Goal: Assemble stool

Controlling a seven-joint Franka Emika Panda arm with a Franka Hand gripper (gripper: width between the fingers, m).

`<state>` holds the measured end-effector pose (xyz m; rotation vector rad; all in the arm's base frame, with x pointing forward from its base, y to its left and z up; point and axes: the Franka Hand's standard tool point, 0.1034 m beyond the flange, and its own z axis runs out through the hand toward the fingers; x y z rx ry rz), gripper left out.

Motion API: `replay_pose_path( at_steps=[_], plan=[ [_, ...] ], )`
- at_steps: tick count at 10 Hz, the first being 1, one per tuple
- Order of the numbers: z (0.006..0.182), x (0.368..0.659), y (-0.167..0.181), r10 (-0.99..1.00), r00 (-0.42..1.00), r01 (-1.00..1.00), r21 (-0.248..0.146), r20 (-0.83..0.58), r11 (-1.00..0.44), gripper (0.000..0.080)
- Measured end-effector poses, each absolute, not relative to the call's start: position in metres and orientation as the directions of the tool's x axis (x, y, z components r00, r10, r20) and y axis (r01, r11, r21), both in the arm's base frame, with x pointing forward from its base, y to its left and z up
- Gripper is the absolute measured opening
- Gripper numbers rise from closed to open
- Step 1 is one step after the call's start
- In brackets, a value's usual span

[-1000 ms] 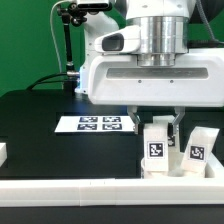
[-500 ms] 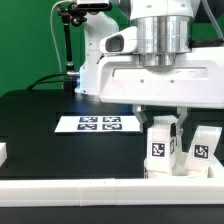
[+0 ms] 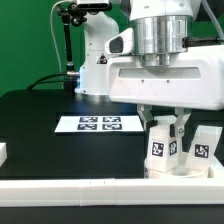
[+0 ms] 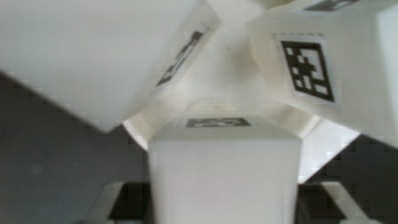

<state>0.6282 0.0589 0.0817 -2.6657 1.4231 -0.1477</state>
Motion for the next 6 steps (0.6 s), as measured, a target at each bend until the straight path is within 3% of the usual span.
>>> replay_pose_path(
  at_steps=[3, 6],
  plan=[
    [0.0818, 0.6295, 0.0619, -0.954, 0.296, -0.942, -0.175, -0.041, -0.285, 0.0341],
    [0.0813, 0.6301, 0.0637, -0.993, 0.027, -0.986, -0.167, -0.114, -0.007, 0.0341]
  ],
)
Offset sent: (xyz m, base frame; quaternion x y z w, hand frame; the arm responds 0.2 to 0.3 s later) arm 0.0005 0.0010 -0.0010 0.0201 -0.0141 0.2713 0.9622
